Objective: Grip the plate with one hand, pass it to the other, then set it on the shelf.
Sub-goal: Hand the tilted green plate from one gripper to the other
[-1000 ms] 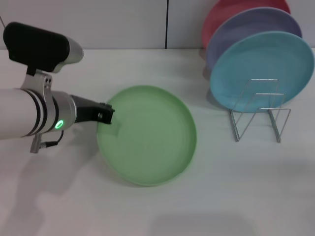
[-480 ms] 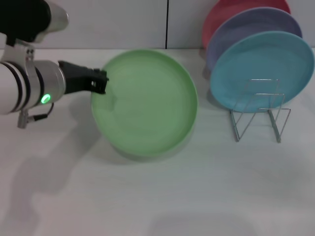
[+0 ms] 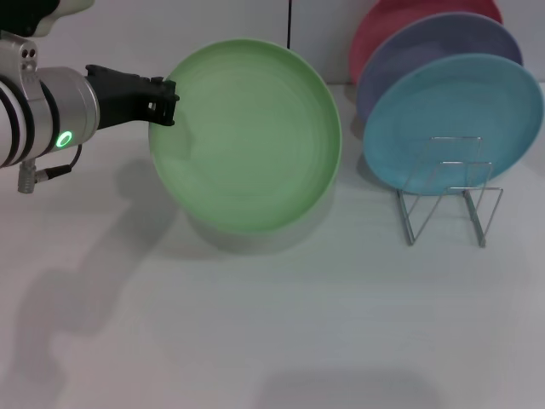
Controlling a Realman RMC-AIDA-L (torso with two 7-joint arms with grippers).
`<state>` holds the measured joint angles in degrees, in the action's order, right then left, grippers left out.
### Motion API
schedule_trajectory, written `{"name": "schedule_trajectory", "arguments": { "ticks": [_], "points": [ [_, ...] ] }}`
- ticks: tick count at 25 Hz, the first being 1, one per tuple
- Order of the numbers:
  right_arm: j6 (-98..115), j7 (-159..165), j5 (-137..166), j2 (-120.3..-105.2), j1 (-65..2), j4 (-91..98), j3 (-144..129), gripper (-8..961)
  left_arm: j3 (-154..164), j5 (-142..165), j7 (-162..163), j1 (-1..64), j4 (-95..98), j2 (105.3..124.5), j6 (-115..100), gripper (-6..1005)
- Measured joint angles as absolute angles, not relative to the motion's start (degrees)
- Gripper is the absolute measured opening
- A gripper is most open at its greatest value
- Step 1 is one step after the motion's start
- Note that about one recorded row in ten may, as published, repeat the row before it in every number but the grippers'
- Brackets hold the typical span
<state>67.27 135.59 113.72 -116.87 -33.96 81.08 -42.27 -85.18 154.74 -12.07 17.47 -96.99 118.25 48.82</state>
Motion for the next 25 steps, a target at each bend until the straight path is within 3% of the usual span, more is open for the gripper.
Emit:
{"name": "schedule_trajectory", "arguments": {
  "ticks": [8, 25],
  "points": [
    [97.21, 150.07, 123.66, -112.29, -44.76, 77.12, -35.43, 818, -84.75, 154.58, -14.33, 16.31, -96.82, 118.21, 44.25, 70],
    [101.41, 149.47, 138.46, -111.64, -52.32, 70.17, -41.17, 817, -85.08, 153.77, -14.34, 16.34, -96.83, 118.21, 44.06, 88]
  ]
}}
